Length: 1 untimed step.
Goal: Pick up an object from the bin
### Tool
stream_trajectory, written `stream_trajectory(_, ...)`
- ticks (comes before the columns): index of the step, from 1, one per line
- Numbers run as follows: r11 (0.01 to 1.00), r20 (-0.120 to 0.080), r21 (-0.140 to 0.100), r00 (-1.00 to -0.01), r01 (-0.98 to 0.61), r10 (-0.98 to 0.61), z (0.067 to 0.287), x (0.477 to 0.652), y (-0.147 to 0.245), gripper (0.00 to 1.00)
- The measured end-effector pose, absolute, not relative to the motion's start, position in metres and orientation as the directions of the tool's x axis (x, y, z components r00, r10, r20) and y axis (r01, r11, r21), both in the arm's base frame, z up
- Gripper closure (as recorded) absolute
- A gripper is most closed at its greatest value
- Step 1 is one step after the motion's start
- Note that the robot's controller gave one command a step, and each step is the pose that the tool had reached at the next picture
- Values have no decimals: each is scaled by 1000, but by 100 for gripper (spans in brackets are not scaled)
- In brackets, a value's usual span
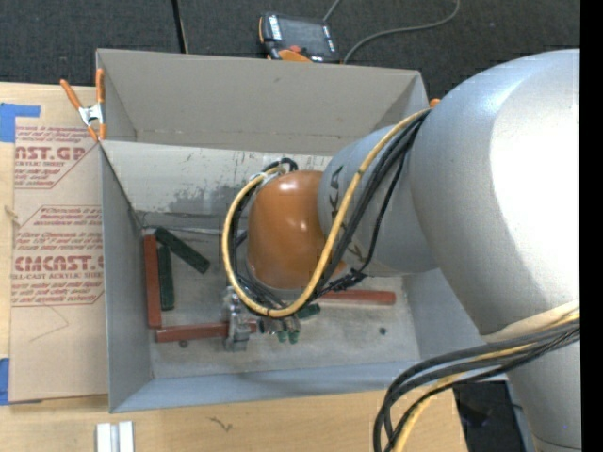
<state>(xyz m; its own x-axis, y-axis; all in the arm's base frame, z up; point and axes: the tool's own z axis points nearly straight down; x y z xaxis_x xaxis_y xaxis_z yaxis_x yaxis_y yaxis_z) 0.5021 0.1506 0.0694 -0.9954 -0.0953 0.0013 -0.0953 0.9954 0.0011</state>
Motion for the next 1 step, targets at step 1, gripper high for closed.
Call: stream_trajectory(1,1000,-11,1,-1000,16,16,232,556,95,100)
